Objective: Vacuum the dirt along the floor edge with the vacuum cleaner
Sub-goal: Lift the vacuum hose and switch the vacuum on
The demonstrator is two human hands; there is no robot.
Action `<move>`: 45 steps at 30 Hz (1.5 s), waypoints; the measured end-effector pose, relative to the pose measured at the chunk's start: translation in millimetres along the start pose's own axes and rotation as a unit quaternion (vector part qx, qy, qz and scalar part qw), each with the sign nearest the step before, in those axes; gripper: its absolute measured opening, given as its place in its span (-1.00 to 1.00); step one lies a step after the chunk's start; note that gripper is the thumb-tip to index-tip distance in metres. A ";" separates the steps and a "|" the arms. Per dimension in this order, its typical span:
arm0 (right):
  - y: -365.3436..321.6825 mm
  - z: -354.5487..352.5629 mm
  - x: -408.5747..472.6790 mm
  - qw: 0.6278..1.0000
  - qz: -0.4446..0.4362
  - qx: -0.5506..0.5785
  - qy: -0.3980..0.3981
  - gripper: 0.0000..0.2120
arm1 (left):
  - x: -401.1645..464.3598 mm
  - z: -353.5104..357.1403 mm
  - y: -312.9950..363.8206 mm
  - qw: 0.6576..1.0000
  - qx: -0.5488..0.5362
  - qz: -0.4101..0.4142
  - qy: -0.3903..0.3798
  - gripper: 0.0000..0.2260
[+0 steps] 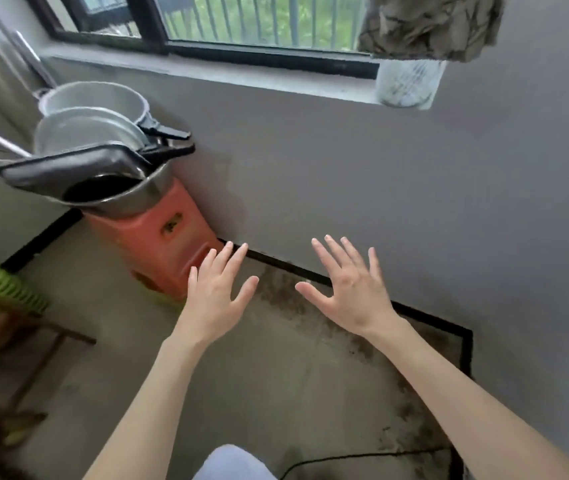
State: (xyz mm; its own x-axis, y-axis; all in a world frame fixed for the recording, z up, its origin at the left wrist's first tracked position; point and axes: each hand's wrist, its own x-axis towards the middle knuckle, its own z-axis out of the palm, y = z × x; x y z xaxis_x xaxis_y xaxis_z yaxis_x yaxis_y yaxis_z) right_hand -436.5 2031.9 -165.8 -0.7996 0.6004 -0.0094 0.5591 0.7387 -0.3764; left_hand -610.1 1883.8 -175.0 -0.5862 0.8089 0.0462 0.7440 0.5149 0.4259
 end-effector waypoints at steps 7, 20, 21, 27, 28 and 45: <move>-89.5 13.0 8.7 0.974 -0.217 0.000 -0.061 -0.27 | -110.9 -46.3 -42.1 0.975 0.010 -0.198 0.098 -0.49; -272.5 106.9 -112.5 0.831 -0.514 -0.026 -0.210 -0.29 | -394.3 -64.7 -89.7 0.848 -0.014 -0.482 0.221 -0.49; -286.0 114.8 -123.9 0.818 -0.532 -0.031 -0.218 -0.29 | -416.2 -63.6 -92.4 0.836 -0.019 -0.498 0.228 -0.49; -357.9 171.4 -201.7 0.762 -0.583 -0.063 -0.275 -0.31 | -545.6 -50.9 -109.5 0.774 -0.033 -0.578 0.255 -0.50; -366.6 181.9 -216.3 0.756 -0.586 -0.065 -0.285 -0.31 | -565.6 -47.5 -113.4 0.765 -0.041 -0.589 0.256 -0.50; -417.5 271.6 -334.2 0.670 -0.622 -0.128 -0.385 -0.38 | -696.7 11.7 -127.3 0.703 -0.085 -0.672 0.218 -0.52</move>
State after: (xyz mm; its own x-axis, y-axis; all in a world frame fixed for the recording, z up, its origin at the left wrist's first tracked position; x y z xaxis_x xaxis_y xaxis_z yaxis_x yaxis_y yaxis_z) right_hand -462.2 1439.7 -257.1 -0.5021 -0.7913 -0.3489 -0.7040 0.6083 -0.3666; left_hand -292.7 1258.0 -271.9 -0.7929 -0.5583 -0.2442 -0.6027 0.6597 0.4489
